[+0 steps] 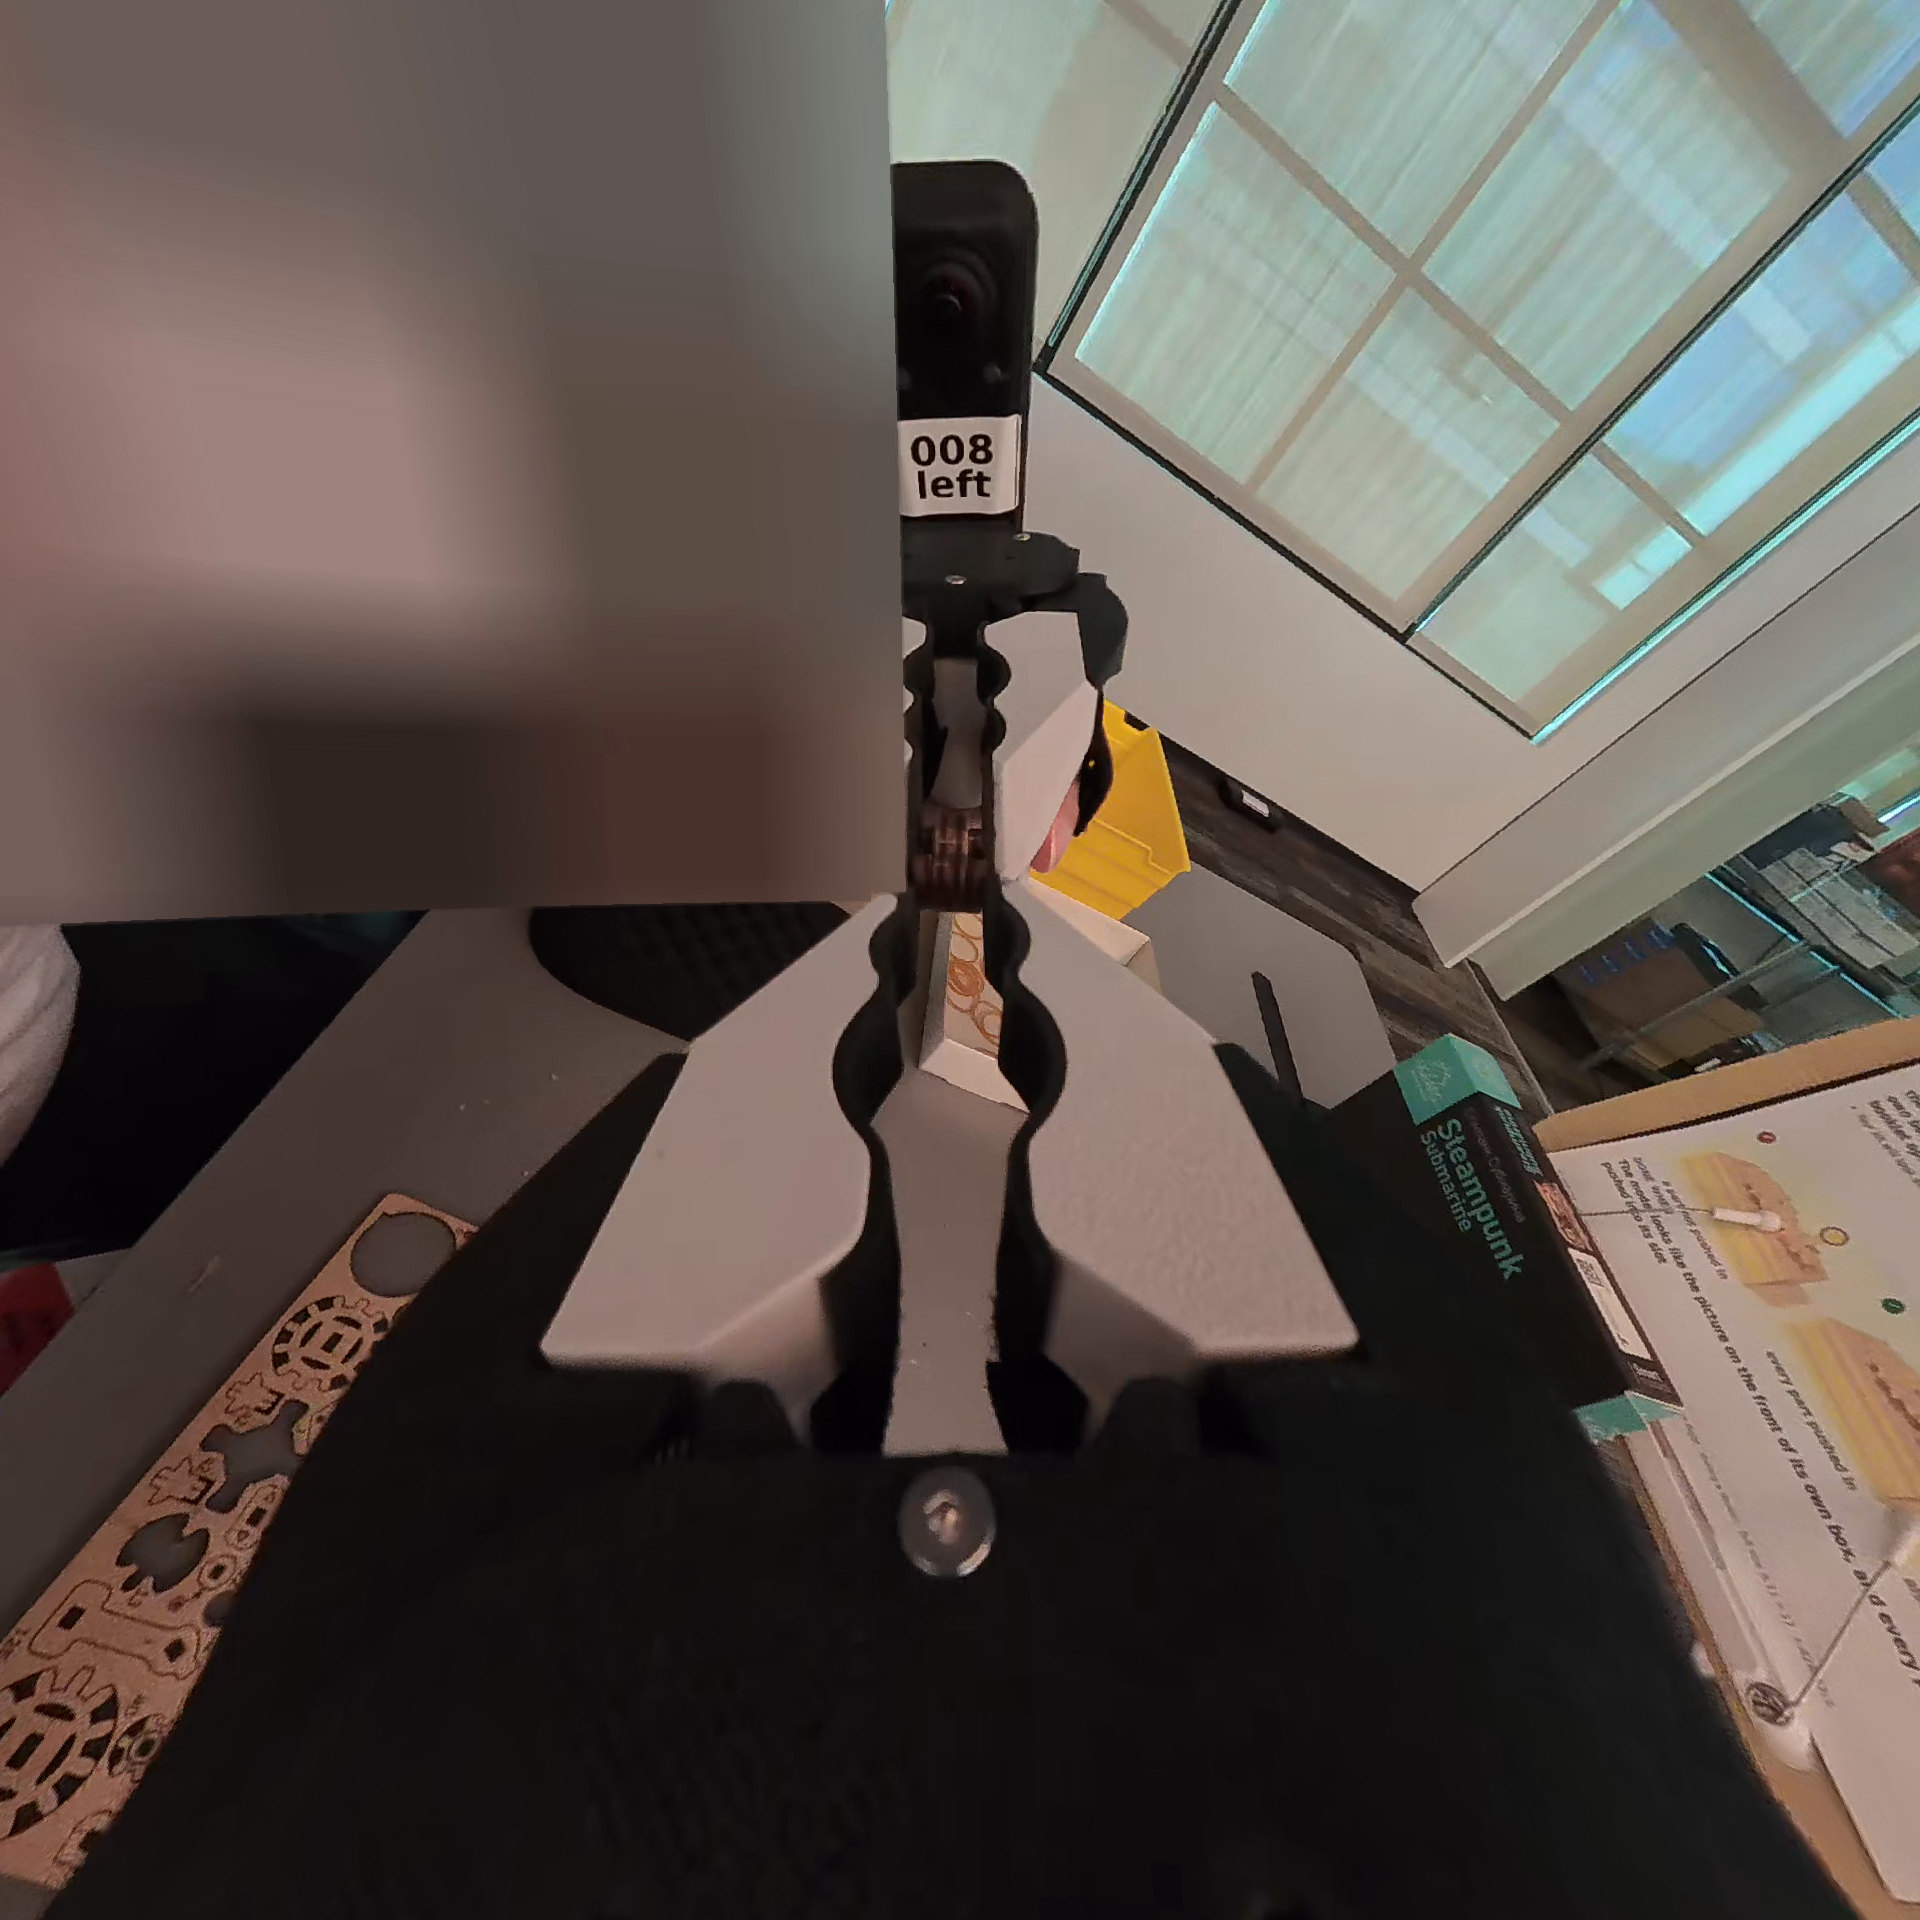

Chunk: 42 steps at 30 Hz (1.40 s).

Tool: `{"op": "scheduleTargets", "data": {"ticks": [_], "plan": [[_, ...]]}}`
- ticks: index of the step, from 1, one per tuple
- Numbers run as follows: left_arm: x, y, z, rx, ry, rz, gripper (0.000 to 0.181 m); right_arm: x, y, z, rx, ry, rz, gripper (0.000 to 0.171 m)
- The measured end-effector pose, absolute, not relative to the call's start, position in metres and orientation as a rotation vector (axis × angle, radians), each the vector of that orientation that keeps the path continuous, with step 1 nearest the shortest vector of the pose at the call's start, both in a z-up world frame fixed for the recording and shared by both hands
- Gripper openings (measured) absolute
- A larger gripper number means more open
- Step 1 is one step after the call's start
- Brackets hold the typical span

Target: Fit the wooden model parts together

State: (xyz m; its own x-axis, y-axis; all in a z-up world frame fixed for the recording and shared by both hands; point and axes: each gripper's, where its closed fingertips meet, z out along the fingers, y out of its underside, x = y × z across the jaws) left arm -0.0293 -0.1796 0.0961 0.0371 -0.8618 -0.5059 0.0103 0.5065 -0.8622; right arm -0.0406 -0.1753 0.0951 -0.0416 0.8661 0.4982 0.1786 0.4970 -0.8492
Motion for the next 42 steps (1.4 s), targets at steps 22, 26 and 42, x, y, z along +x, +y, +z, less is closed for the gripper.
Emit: {"op": "scheduleTargets", "data": {"ticks": [22, 26, 42], "plan": [[-0.029, -0.178, 0.090, -0.762, 1.439, -0.512, 0.012, -0.041, -0.171, 0.087, -0.914, -1.597, 0.403, 0.011], [-0.028, -0.176, 0.089, -0.741, 1.444, -0.436, 0.014, -0.041, -0.171, 0.085, -0.900, -1.608, 0.351, 0.011], [-0.029, -0.175, 0.079, -0.672, 1.514, -0.243, 0.010, -0.043, -0.168, 0.077, -0.859, -1.649, 0.233, 0.011]]}}
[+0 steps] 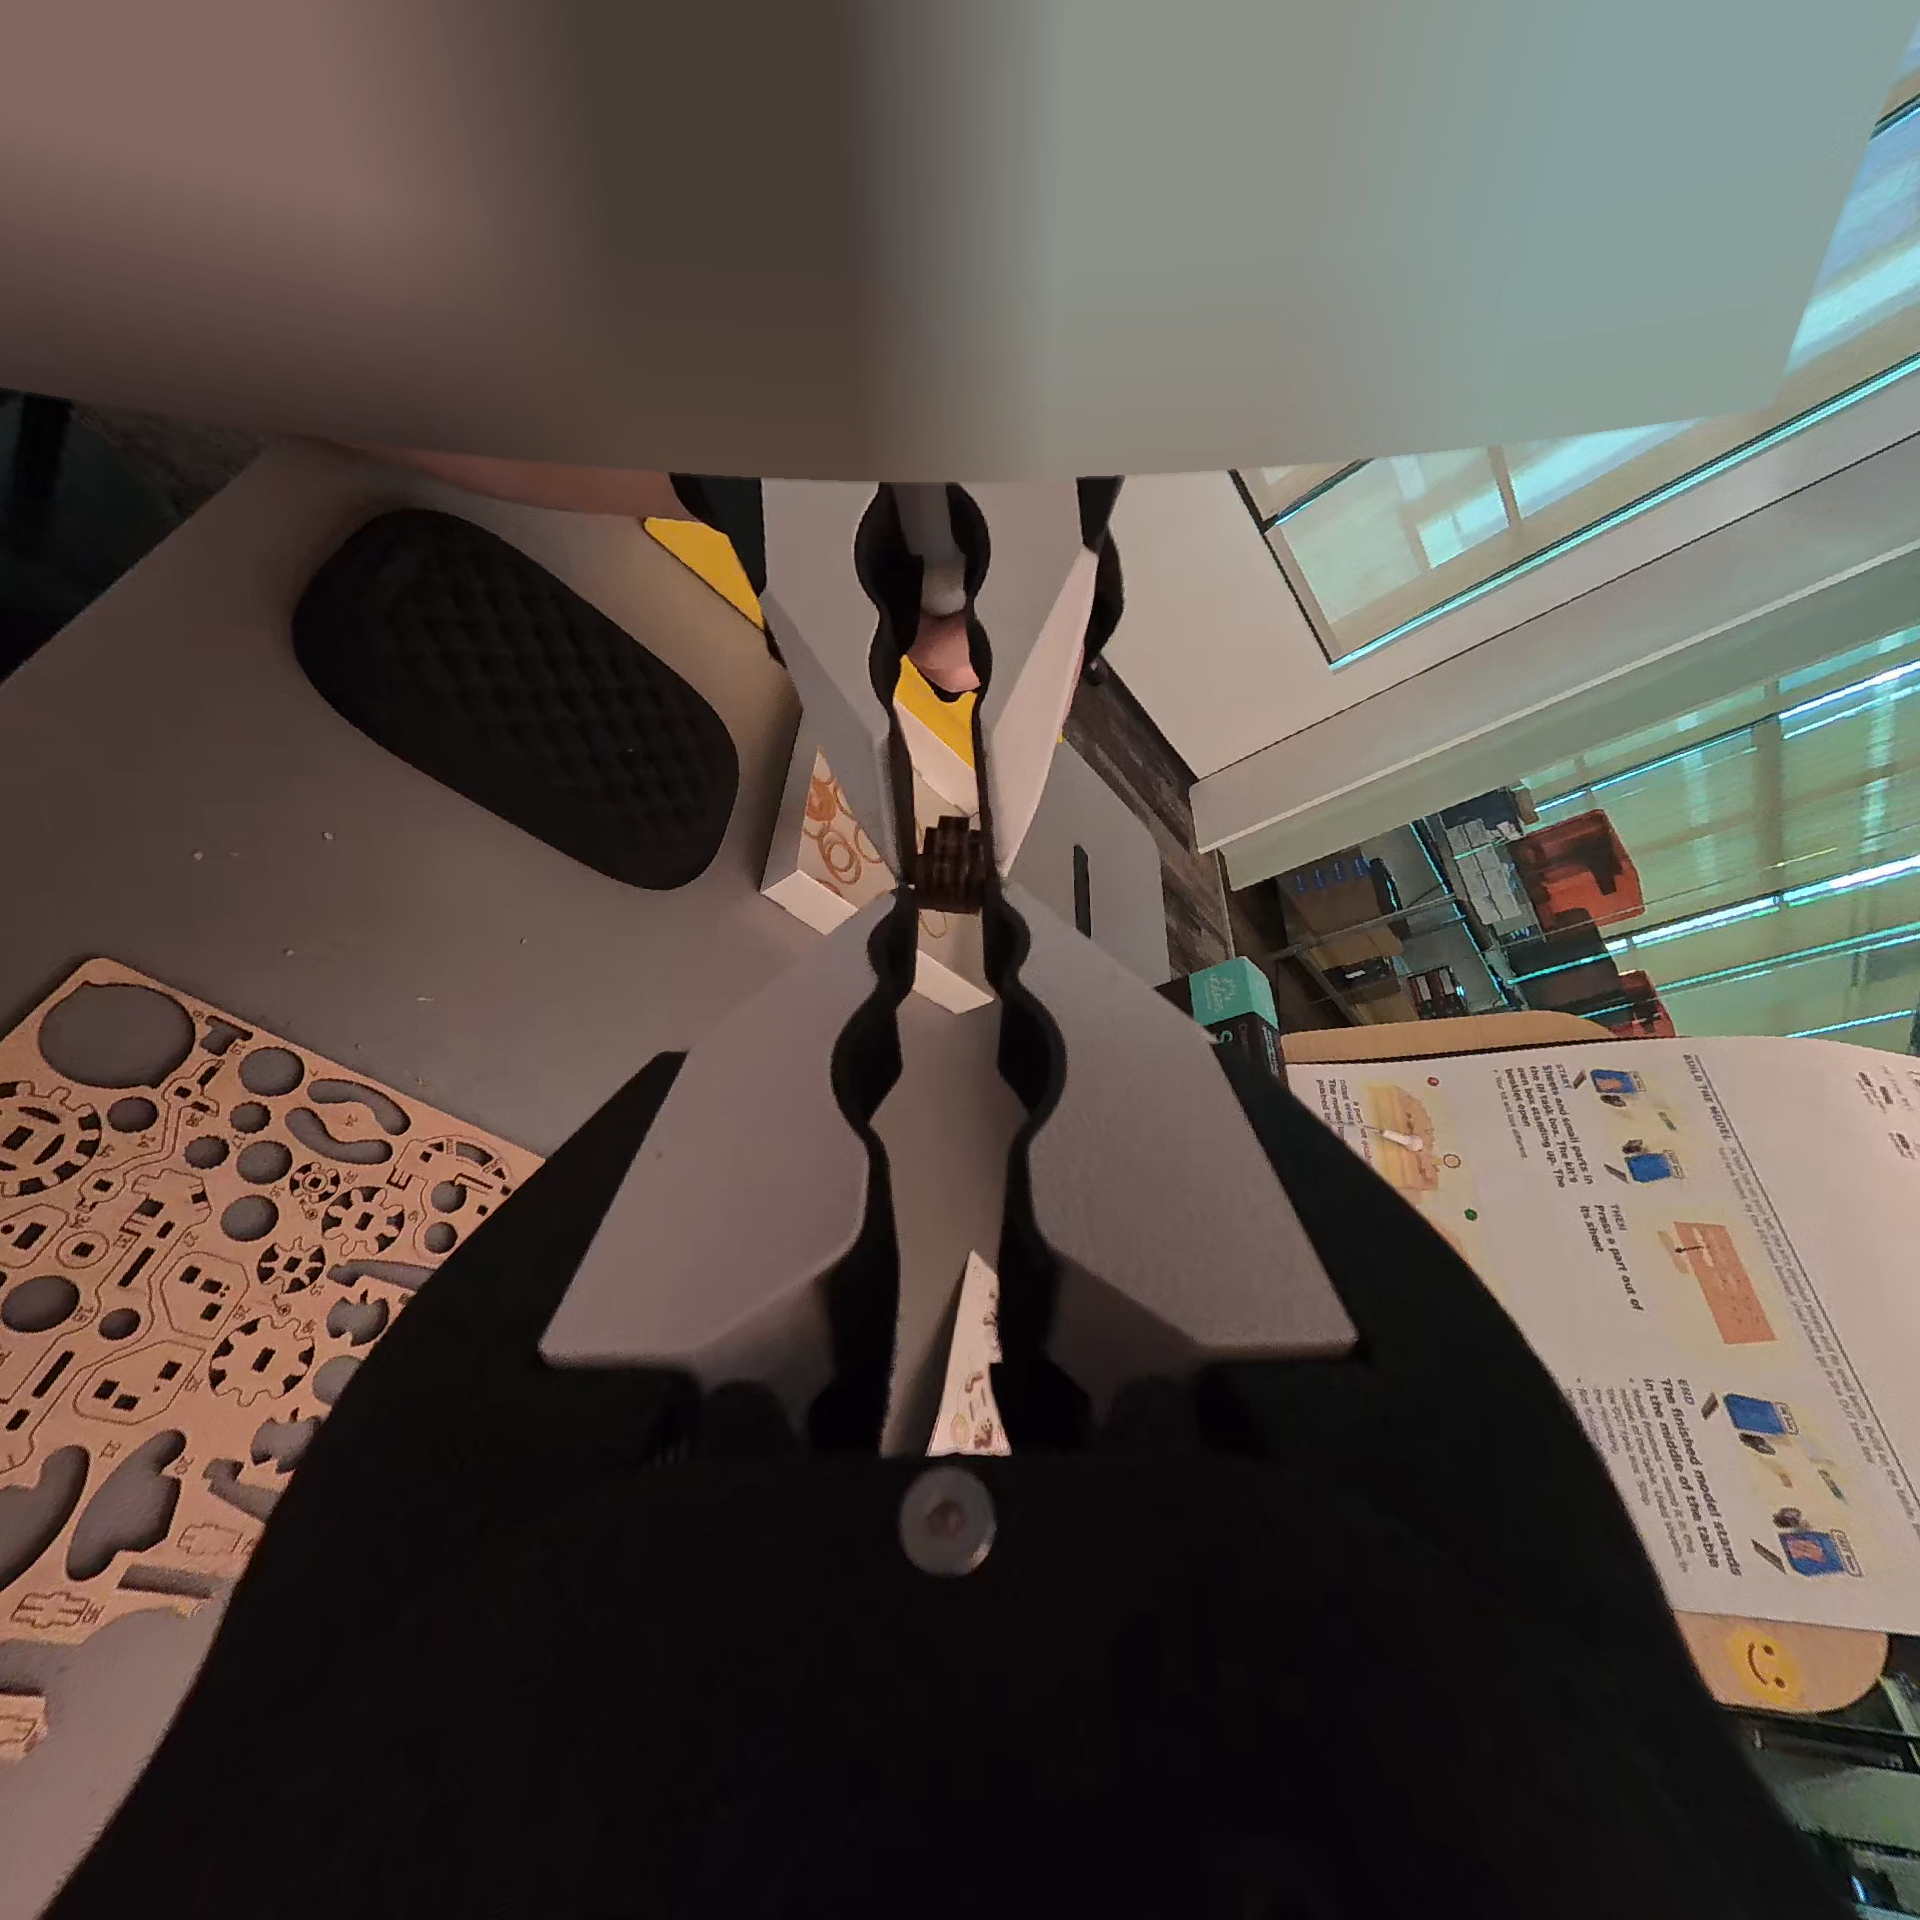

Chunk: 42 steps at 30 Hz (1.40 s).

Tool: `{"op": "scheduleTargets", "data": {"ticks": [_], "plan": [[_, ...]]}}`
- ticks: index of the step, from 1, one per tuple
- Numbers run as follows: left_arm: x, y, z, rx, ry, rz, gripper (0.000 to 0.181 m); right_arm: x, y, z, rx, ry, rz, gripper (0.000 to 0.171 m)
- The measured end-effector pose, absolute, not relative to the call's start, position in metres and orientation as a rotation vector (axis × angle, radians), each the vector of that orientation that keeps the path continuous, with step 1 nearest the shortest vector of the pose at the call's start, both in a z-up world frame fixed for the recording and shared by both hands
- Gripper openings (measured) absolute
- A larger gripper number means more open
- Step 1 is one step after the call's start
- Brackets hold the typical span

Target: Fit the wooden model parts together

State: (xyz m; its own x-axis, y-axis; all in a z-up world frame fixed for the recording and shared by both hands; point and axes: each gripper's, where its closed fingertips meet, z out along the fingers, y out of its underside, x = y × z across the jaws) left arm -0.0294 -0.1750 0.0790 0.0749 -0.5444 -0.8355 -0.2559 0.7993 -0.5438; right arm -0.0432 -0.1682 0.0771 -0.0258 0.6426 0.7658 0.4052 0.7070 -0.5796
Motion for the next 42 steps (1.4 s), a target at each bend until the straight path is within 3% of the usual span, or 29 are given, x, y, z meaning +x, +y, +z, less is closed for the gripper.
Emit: {"op": "scheduleTargets", "data": {"ticks": [14, 18, 23, 42], "plan": [[-0.029, -0.178, 0.083, -0.675, 1.495, -0.284, 0.011, -0.043, -0.171, 0.081, -0.813, -1.628, 0.265, 0.011], [-0.030, -0.174, 0.083, -0.734, 1.492, -0.336, 0.027, -0.042, -0.172, 0.085, -0.798, -1.610, 0.290, 0.011], [-0.030, -0.169, 0.081, -0.715, 1.486, -0.288, 0.011, -0.041, -0.178, 0.089, -0.777, -1.604, 0.339, 0.011], [-0.030, -0.168, 0.076, -0.724, 1.522, -0.241, 0.010, -0.050, -0.181, 0.088, -0.797, -1.589, 0.352, 0.012]]}}
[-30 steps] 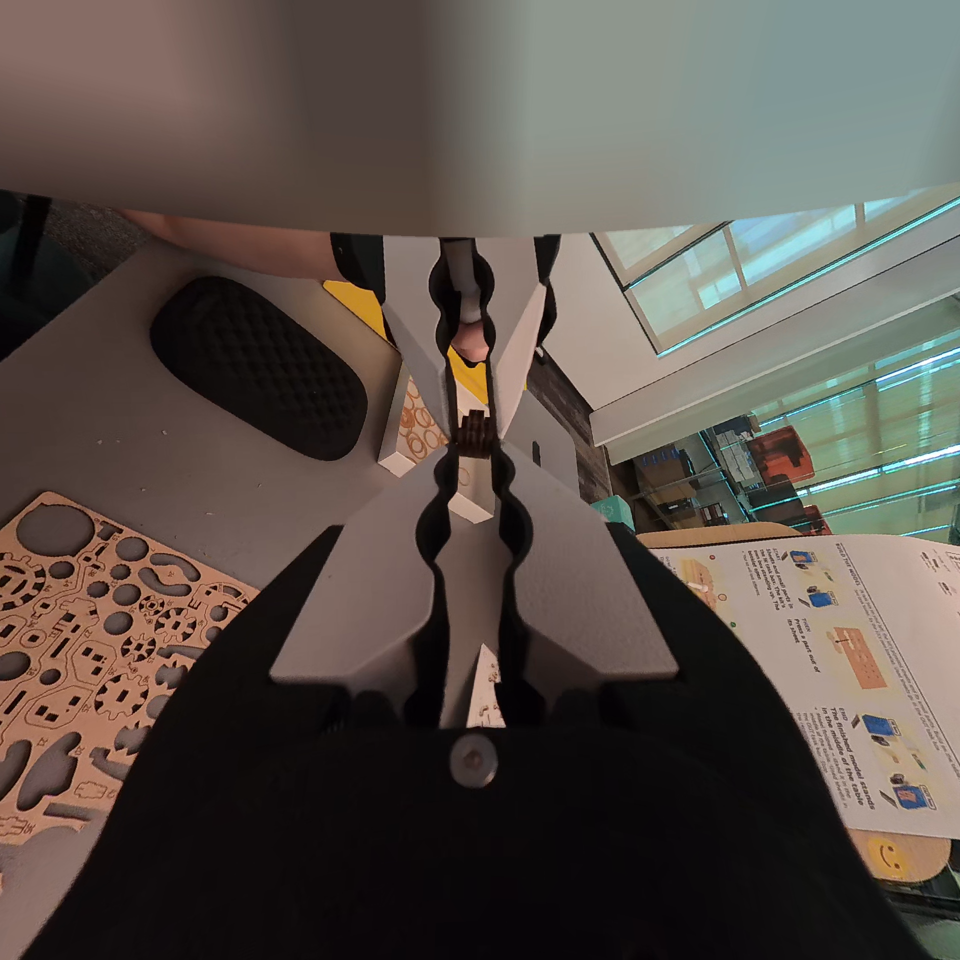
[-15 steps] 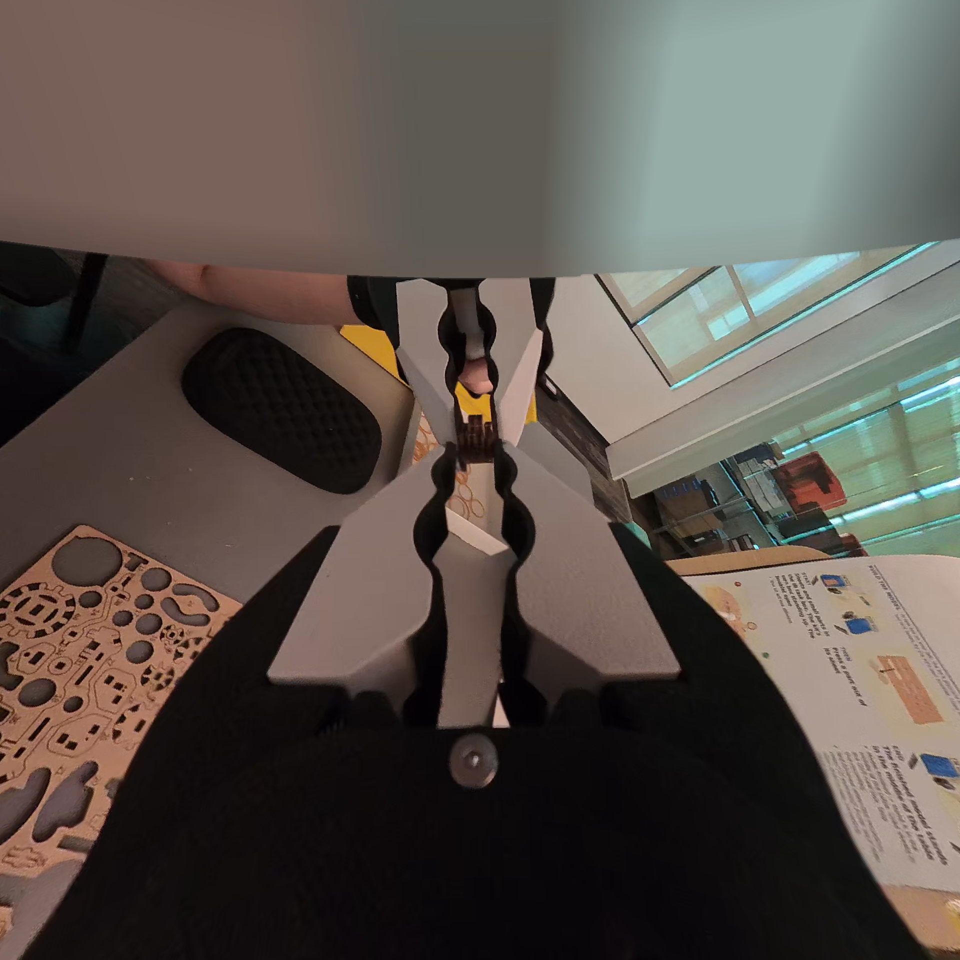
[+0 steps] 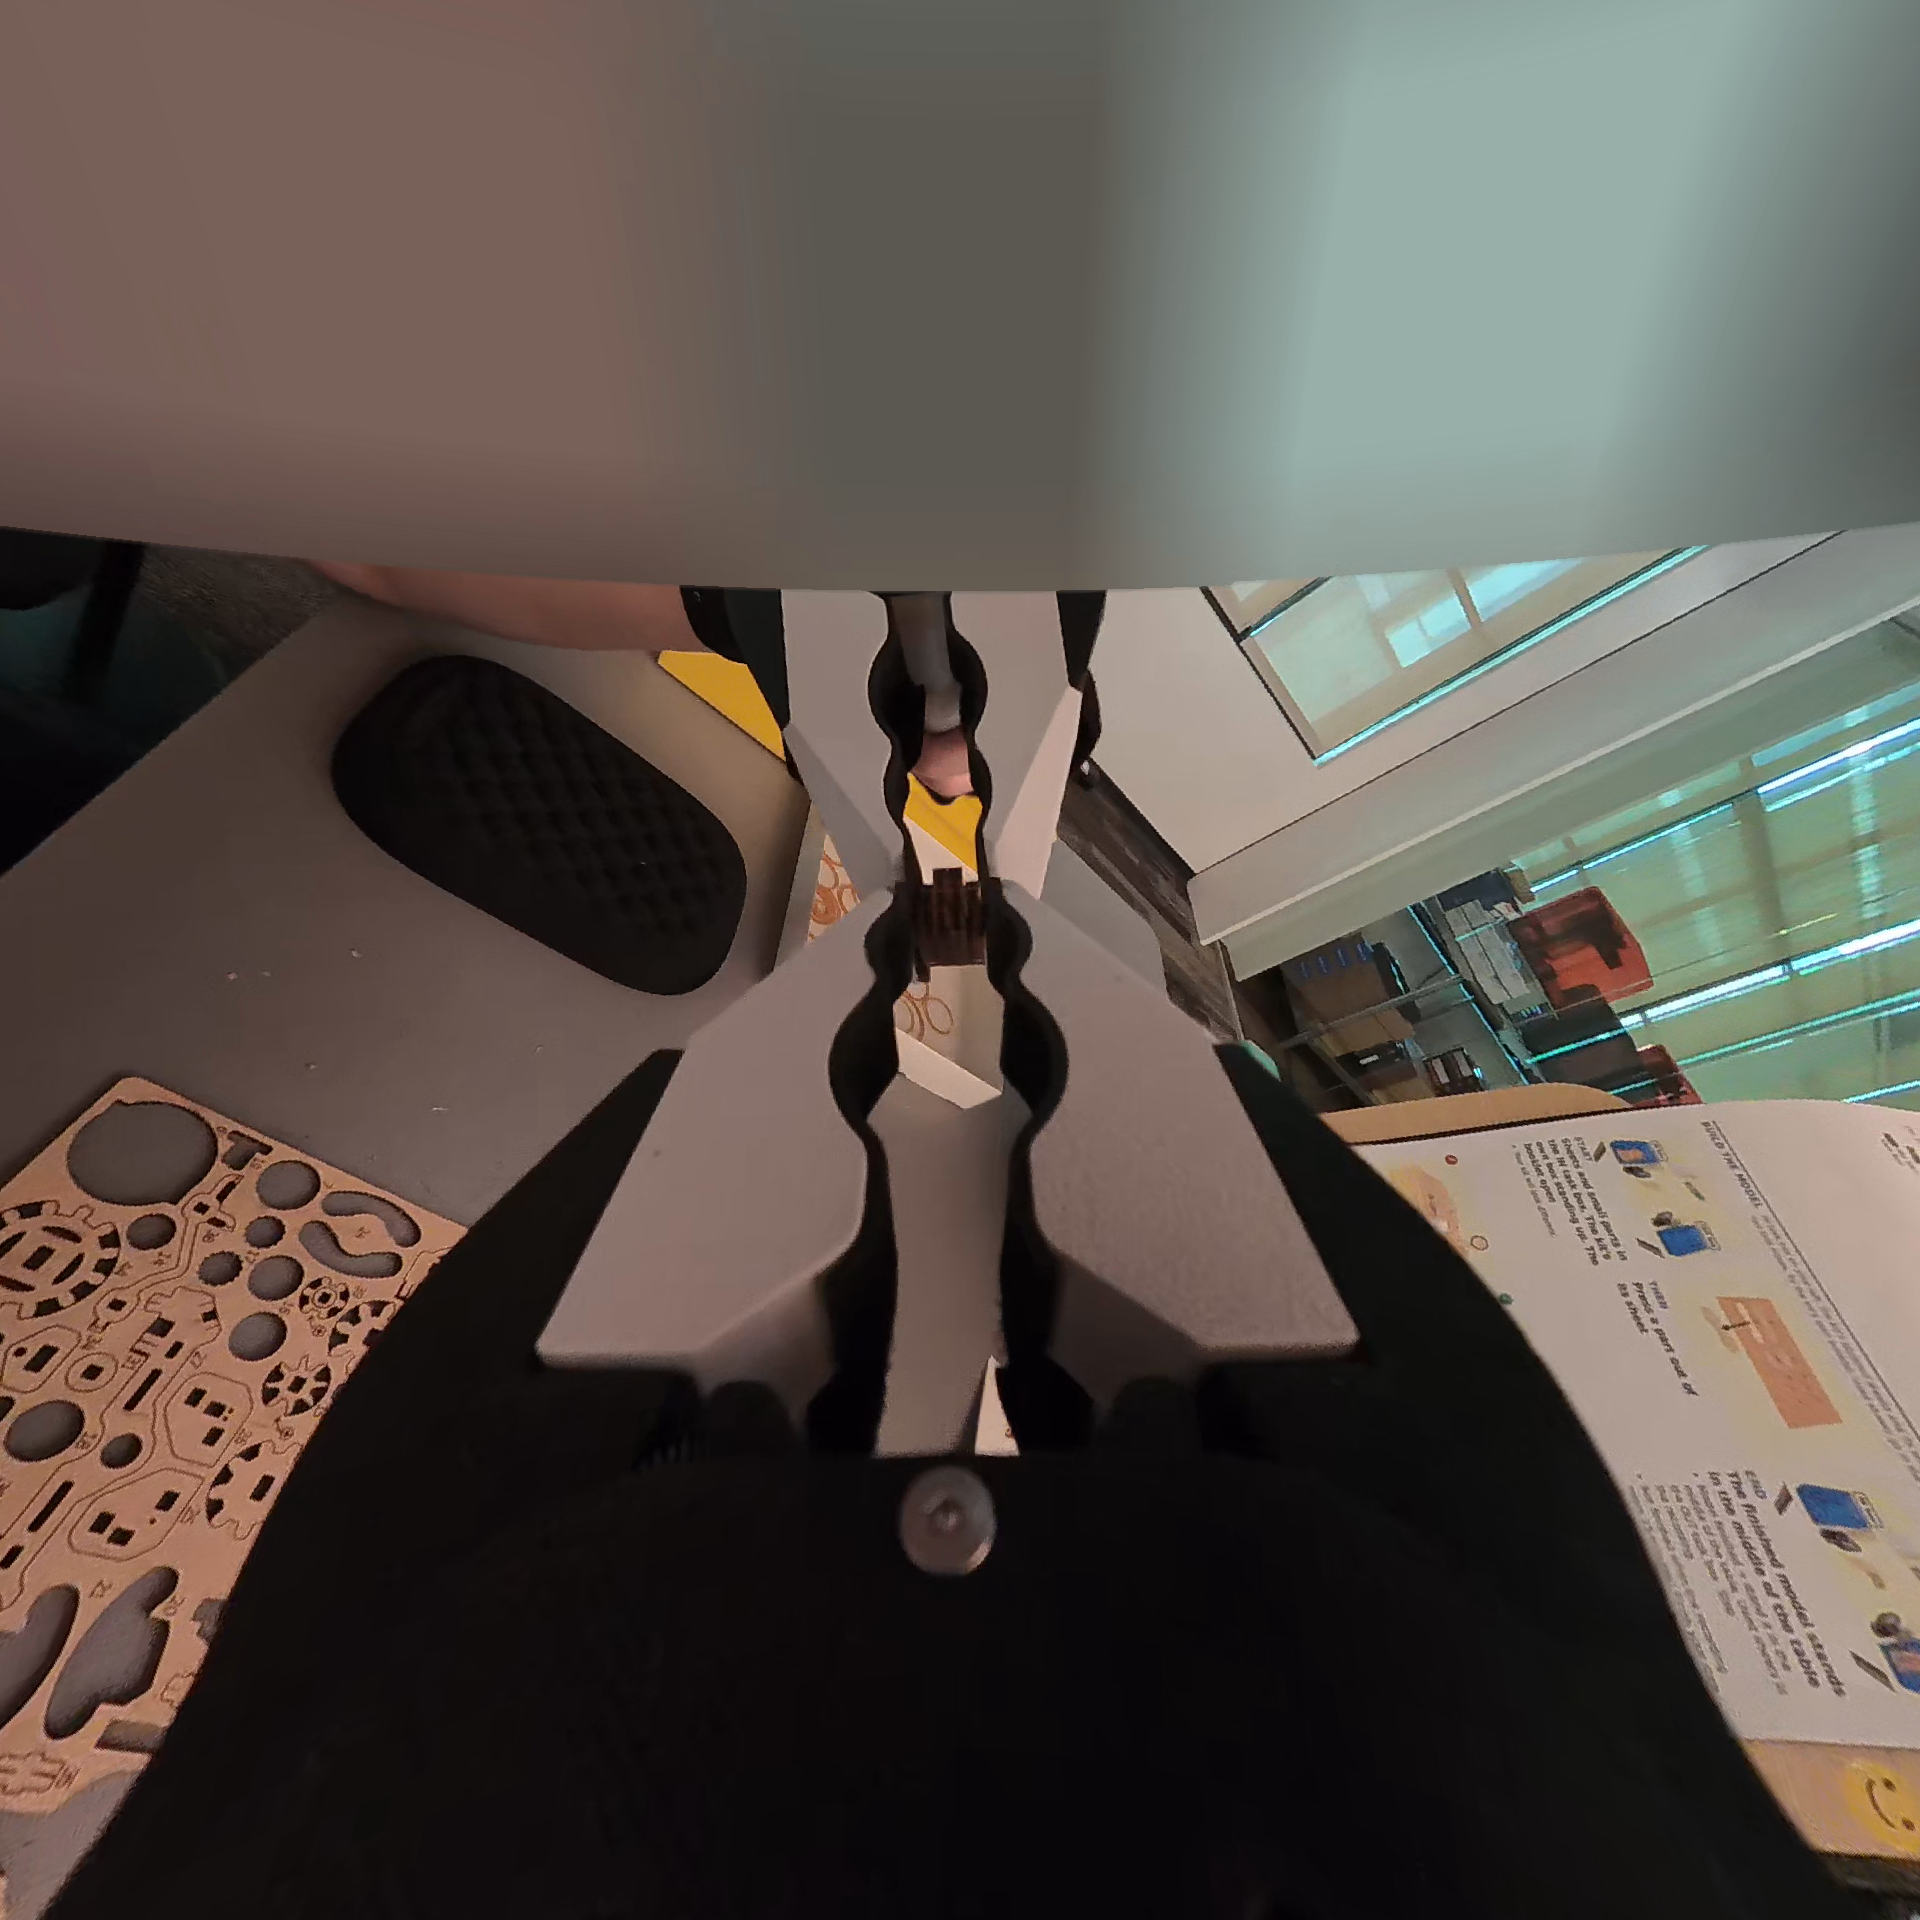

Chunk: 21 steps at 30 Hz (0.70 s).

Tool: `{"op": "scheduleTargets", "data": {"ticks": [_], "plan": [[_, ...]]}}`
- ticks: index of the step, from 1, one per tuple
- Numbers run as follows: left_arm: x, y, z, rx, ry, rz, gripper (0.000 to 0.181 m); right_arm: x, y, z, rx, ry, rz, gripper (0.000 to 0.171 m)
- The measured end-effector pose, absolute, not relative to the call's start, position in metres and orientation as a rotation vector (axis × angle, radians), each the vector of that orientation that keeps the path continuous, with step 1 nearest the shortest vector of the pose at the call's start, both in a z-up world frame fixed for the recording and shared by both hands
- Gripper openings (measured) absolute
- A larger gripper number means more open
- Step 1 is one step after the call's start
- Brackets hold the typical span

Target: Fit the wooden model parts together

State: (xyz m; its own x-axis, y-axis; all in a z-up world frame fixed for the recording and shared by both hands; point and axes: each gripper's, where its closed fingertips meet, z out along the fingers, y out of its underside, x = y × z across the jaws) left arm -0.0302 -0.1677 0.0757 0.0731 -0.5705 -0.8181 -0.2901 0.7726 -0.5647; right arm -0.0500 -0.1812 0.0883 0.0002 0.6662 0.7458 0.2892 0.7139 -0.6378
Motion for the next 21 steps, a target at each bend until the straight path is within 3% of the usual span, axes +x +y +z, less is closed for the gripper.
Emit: {"op": "scheduleTargets", "data": {"ticks": [21], "plan": [[-0.0313, -0.1662, 0.0796, -0.732, 1.501, -0.240, 0.010, -0.0561, -0.1818, 0.0944, -0.766, -1.531, 0.376, 0.013]]}}
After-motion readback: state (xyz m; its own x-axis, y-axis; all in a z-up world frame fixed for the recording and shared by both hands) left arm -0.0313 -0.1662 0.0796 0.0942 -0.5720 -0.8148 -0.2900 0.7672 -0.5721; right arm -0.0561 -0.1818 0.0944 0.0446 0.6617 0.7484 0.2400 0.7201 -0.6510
